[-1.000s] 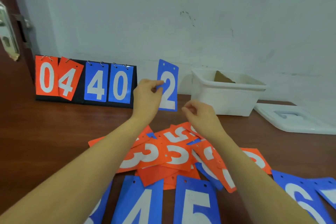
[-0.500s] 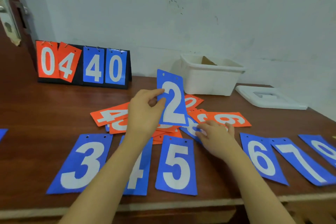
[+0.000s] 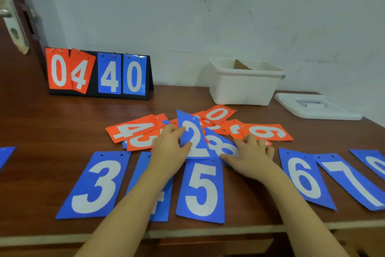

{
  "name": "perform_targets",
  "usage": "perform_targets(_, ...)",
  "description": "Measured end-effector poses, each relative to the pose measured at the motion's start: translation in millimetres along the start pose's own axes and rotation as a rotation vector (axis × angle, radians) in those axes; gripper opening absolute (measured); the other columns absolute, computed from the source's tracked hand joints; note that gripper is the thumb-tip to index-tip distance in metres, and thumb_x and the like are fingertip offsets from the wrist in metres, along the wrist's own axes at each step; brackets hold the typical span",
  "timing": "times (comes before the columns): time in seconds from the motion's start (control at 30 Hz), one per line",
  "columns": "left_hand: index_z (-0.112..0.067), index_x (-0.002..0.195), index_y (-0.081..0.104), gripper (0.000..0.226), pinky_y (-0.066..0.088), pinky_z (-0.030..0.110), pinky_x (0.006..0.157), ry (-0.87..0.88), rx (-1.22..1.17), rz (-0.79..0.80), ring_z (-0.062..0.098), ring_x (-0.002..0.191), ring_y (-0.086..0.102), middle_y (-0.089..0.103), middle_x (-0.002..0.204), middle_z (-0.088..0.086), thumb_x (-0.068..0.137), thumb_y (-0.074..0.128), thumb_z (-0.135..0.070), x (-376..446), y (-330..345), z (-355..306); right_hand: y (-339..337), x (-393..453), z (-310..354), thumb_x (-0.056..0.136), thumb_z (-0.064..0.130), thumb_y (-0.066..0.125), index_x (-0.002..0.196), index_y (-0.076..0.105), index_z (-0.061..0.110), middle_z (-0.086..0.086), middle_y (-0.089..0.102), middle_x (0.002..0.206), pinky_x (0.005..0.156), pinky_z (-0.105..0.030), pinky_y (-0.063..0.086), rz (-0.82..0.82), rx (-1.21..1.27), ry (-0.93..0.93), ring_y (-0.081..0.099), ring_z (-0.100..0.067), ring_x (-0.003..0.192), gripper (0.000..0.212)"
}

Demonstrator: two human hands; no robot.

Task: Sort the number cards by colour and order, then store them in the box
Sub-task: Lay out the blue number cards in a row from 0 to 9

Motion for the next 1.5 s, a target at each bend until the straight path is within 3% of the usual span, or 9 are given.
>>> perform_targets(0.2,-0.014,0.137,0.041,0.051,0.035,0.035,0.103,0.037,0.041,-0.004,0.015,0.119,0.043,0.043,0.131,0.001,0.089,0.057,-0.023,0.0,-1.1,-0.2,-3.7,3.8,0.4,0.078,0.062,0.058,0.127,0.043,0.024,-0.004,0.036,0.132,0.106,-0.042,0.026,-0.012,0.115,-0.009,0.032,-0.023,0.126,0.063)
perform_targets(0.3,-0.012,0.137,0.041,0.050,0.043,0.012,0.078,0.094,-0.096,-0.074,0.008,0.101,0.045,0.043,0.129,-0.001,0.089,0.057,-0.016,-1.1,-6.8,-5.8,-4.7,7.7,1.4,0.079,0.047,0.067,0.115,0.041,0.023,0.001,0.045,0.118,0.101,-0.037,0.030,-0.059,0.244,0.009,0.043,-0.020,0.116,0.050)
perform_targets(0.43,-0.014,0.137,0.040,0.050,0.038,0.007,0.068,0.136,-0.164,-0.126,0.003,0.093,0.042,0.042,0.125,-0.003,0.090,0.056,-0.012,2.7,-13.0,-15.6,-12.5,2.5,5.9,0.092,0.012,0.055,0.112,0.047,0.016,-0.006,0.059,0.112,0.083,-0.028,0.048,-0.379,0.537,-0.042,0.055,-0.016,0.097,0.023)
perform_targets(0.6,-0.014,0.137,0.041,0.052,0.036,0.004,0.074,0.187,-0.208,-0.244,0.000,0.080,0.041,0.041,0.119,-0.005,0.088,0.057,-0.006,1.3,-37.3,-22.0,-35.9,-22.3,27.3,0.092,0.009,0.055,0.116,0.057,0.006,-0.005,0.060,0.110,0.072,-0.001,0.042,-0.803,0.898,-0.309,0.056,-0.010,0.101,0.024)
perform_targets(0.77,-0.012,0.137,0.041,0.054,0.034,-0.002,0.072,0.214,-0.157,-0.337,0.001,0.071,0.046,0.039,0.114,-0.005,0.086,0.058,-0.002,-24.9,-87.8,-2.6,-32.9,-47.8,87.8,0.091,0.008,0.056,0.105,0.056,0.030,0.006,0.062,0.106,0.078,-0.007,0.045,-0.736,1.186,-0.400,0.056,0.004,0.098,0.025)
perform_targets(1.0,-0.010,0.135,0.043,0.049,0.031,-0.005,0.074,0.074,-0.034,-0.382,-0.006,0.089,0.044,0.040,0.116,-0.008,0.088,0.054,-0.002,-90.6,-175.6,79.4,0.9,-83.9,201.0,0.091,0.003,0.052,0.105,0.061,0.017,0.003,0.054,0.103,0.079,0.000,0.034,-0.648,1.125,-0.525,0.049,0.008,0.093,0.022)
perform_targets(1.17,-0.006,0.135,0.041,0.048,0.026,0.007,0.080,-0.072,0.156,-0.221,0.012,0.100,0.046,0.043,0.128,0.005,0.088,0.051,-0.003,-117.3,-209.1,138.4,27.4,-107.7,256.3,0.092,0.006,0.052,0.120,0.055,0.014,0.005,0.046,0.114,0.082,0.005,0.030,-0.492,1.062,-0.573,0.041,0.006,0.099,0.030)
perform_targets(1.3,-0.022,0.138,0.040,0.044,0.024,0.037,0.103,-0.262,0.467,-0.030,0.025,0.128,0.032,0.031,0.145,-0.004,0.094,0.045,-0.023,-118.1,-218.4,172.6,36.9,-110.5,272.8,0.092,0.006,0.051,0.121,0.055,0.015,0.007,0.046,0.116,0.076,0.008,0.029,-0.387,0.976,-0.593,0.044,0.011,0.094,0.031)
perform_targets(1.5,-0.039,0.126,0.050,0.035,0.009,0.041,0.105,-0.179,0.464,0.074,0.016,0.134,0.020,0.039,0.140,-0.021,0.093,0.042,-0.044,-120.4,-210.8,168.9,33.8,-103.0,267.6,0.092,0.005,0.050,0.122,0.054,0.014,0.004,0.046,0.116,0.079,0.005,0.030,-0.417,0.947,-0.525,0.038,0.005,0.097,0.032)
Point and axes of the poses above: each hand's wrist, its own x-axis towards the middle knuckle, its own y-axis out of the palm, z = x × y, the point moved 2 cm from there along x, towards the middle knuckle
